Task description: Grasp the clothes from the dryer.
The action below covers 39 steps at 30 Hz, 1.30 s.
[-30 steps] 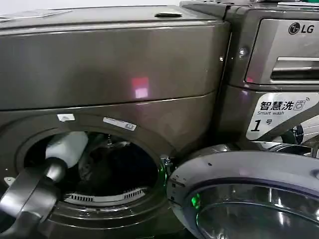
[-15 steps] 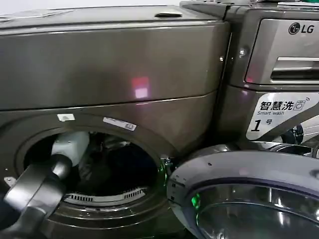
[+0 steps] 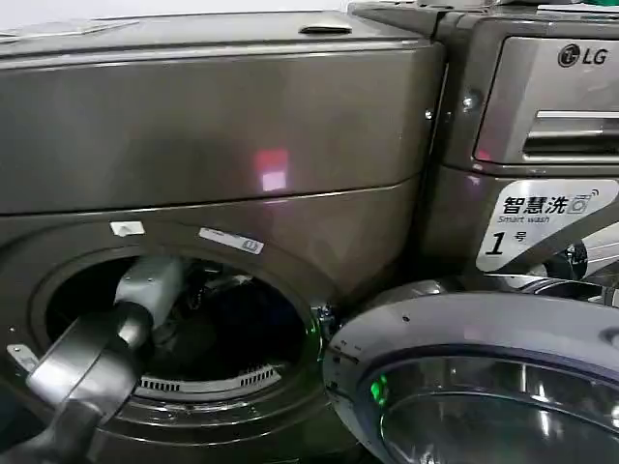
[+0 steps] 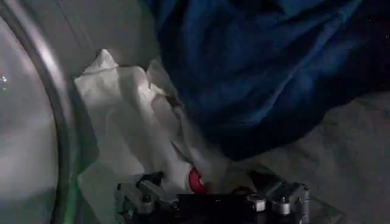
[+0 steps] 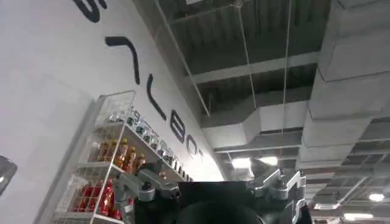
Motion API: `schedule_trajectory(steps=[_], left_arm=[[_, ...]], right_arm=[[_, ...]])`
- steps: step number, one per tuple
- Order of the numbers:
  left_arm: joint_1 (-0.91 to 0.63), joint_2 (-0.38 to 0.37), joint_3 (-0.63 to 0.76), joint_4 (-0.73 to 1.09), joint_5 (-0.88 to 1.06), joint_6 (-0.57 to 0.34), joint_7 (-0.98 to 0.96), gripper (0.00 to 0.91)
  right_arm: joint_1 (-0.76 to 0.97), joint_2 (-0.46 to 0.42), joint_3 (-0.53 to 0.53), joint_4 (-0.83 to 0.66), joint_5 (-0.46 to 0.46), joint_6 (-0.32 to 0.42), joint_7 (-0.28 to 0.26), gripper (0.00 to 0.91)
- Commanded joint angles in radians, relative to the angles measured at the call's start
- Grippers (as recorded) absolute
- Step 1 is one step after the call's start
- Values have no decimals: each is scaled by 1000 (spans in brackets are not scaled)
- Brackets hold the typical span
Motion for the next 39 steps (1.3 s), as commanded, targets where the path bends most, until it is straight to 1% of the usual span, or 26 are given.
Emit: schedule_trajectory(steps=[1, 13, 14, 15, 16, 17, 18, 20, 21, 23, 26, 29, 32, 39], left_arm=[[2, 11, 13, 23, -12, 1, 5, 907], [30, 21, 15, 28, -60, -17, 62, 899], [28, 20, 15, 29, -64, -17, 66, 853], [27, 19, 14, 28, -70, -17, 69, 774], [27, 19, 14, 28, -76, -19, 75, 751], [28, 18, 13, 27, -91, -18, 81, 660], [29, 18, 13, 26, -95, -19, 84, 546], [32, 18, 12, 24, -100, -22, 85, 262], [32, 19, 11, 25, -103, -23, 86, 171], [30, 21, 11, 26, -105, -25, 88, 148], [27, 23, 11, 23, -110, -27, 90, 57], [24, 25, 11, 23, -110, -29, 93, 23], [23, 25, 11, 25, -110, -29, 96, 0], [31, 27, -5, 26, -117, -36, 96, 0]], right_arm=[[4, 3, -8, 3, -5, 1, 0, 907], [5, 0, -10, 5, -9, 1, 1, 907], [4, 0, -10, 5, -9, 2, 1, 907], [3, 0, -10, 5, -9, 2, 1, 907], [2, 0, -9, 6, -9, 2, 1, 907], [0, -1, -6, 6, -8, 2, 1, 907], [-1, -2, -4, 5, -7, 1, 2, 907], [-3, -3, -1, 2, -7, 2, 2, 907], [-4, -3, 0, 3, -6, 2, 2, 907], [-5, -3, 1, 3, -5, 2, 2, 907], [-6, -3, 1, 4, -4, 2, 3, 907], [-5, -3, 0, 7, -3, 2, 3, 907], [-5, -4, -1, 6, -3, 2, 3, 907], [-2, -4, -2, 4, -4, 2, 4, 907]])
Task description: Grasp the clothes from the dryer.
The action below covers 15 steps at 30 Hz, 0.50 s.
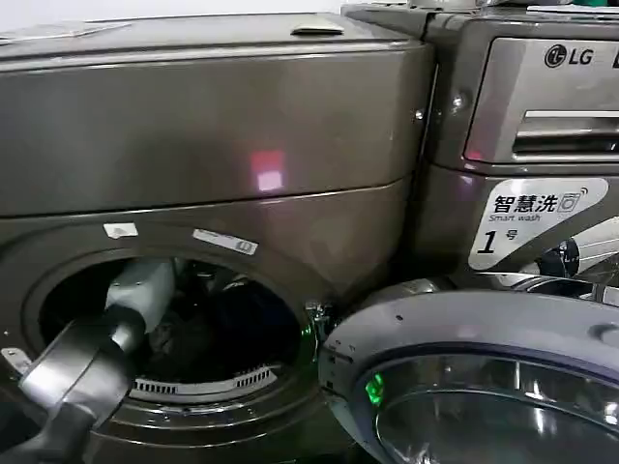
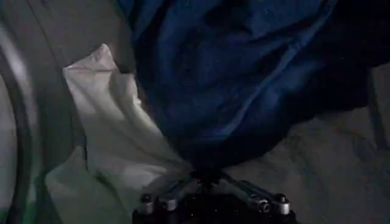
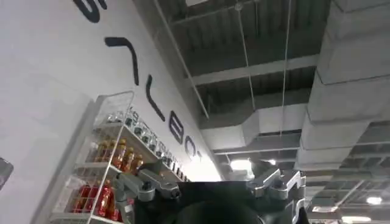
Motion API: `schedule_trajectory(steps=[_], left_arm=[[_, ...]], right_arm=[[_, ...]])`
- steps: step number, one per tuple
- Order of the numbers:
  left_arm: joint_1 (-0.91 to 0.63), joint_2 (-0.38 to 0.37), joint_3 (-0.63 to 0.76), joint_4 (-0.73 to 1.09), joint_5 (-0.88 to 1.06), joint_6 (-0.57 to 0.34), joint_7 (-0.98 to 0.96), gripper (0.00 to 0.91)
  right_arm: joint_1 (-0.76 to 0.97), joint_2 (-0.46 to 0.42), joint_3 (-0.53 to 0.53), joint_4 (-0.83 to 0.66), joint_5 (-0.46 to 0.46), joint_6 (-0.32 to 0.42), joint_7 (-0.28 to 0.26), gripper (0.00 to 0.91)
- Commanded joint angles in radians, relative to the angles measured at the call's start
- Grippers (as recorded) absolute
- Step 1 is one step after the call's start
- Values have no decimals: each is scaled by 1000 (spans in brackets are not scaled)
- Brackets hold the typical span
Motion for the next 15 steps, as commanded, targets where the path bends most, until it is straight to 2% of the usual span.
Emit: schedule_trajectory(steps=[1, 5, 15], left_arm=[[7, 2, -19, 1, -7, -5, 3, 0], [14, 13, -61, -31, -9, -10, -3, 0], [130, 73, -389, -214, -57, 5, -92, 0]], right_arm=[[1, 1, -2, 0, 0, 0, 1, 907], [5, 4, -5, 1, -1, 0, 1, 907], [0, 12, -5, 6, -3, 0, 5, 907]])
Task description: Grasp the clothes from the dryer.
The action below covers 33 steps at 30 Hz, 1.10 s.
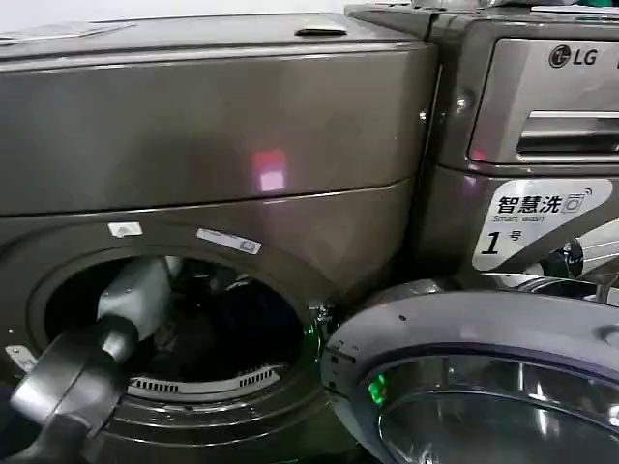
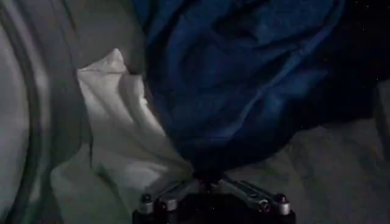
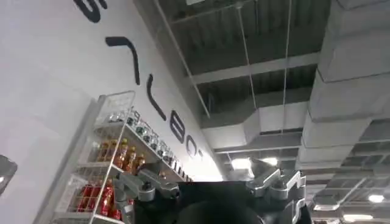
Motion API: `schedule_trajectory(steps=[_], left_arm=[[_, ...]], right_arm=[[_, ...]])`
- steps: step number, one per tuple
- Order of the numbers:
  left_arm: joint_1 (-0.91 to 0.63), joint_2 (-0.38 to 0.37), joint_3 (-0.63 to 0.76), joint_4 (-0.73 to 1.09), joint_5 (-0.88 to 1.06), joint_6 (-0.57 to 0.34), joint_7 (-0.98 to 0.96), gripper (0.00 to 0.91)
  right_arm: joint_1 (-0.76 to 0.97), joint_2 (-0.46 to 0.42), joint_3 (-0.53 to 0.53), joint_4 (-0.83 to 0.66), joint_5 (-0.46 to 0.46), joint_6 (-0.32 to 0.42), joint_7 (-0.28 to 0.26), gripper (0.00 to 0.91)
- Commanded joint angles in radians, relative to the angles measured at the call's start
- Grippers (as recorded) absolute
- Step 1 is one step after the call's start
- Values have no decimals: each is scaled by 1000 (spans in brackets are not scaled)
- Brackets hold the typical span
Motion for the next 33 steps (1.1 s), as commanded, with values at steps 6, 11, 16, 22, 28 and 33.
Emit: schedule_trajectory(steps=[6, 11, 16, 22, 28, 33], left_arm=[[128, 61, -315, -206, -90, 61, -255, 0], [199, 74, -354, -376, -159, 140, -426, 0], [310, 82, -409, -613, -197, 217, -553, 0], [396, 76, -427, -764, -329, 307, -686, 0], [451, 6, -481, -844, -549, 368, -860, 0], [493, -66, -553, -858, -568, 287, -988, 0]], right_arm=[[8, 7, -20, 12, -3, 0, 2, 907], [3, 7, -15, 3, -2, 2, 1, 907], [3, 5, -17, 2, -2, 4, 1, 907], [10, 6, -28, 6, -3, 4, 2, 907], [14, 7, -31, 4, -10, 0, 8, 907], [16, 5, -31, 5, -41, -6, 15, 907]])
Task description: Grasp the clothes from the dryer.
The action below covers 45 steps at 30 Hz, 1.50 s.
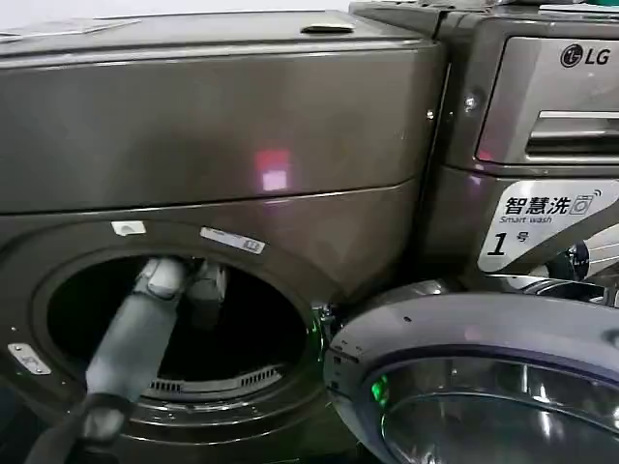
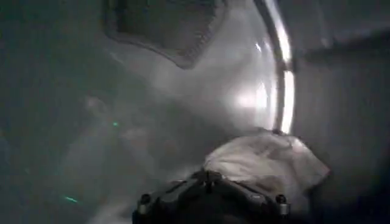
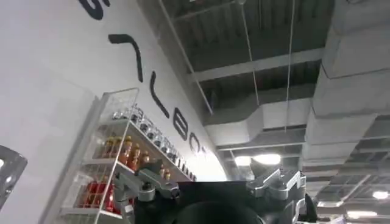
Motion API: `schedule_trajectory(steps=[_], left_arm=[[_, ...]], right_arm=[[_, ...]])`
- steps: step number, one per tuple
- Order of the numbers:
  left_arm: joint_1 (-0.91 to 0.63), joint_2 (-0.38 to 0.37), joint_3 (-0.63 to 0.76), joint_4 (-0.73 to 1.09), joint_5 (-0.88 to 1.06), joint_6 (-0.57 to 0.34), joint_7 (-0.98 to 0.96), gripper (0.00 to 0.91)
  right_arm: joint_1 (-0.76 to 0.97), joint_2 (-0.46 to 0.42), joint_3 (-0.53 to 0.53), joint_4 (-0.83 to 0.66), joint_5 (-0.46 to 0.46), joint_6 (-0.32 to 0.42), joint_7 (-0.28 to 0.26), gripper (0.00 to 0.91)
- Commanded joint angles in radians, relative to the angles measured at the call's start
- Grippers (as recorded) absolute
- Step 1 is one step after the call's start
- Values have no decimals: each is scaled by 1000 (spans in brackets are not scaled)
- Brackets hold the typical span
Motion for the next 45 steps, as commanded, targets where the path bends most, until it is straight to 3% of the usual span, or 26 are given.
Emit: schedule_trajectory(steps=[1, 11, 23, 45], left_arm=[[111, -107, -111, -150, -188, -22, -300, 0], [273, -204, -209, -306, -256, -157, -462, 0], [365, -202, -220, -434, -271, -142, -461, 0], [328, -194, -223, -374, -271, -139, -445, 0]], right_arm=[[2, -1, -3, 0, -33, -4, 6, 907], [8, -11, 2, 0, -109, 11, -2, 907], [1, -19, 7, -2, -73, 40, -2, 907], [-11, -17, 30, 15, -47, 20, -11, 907]])
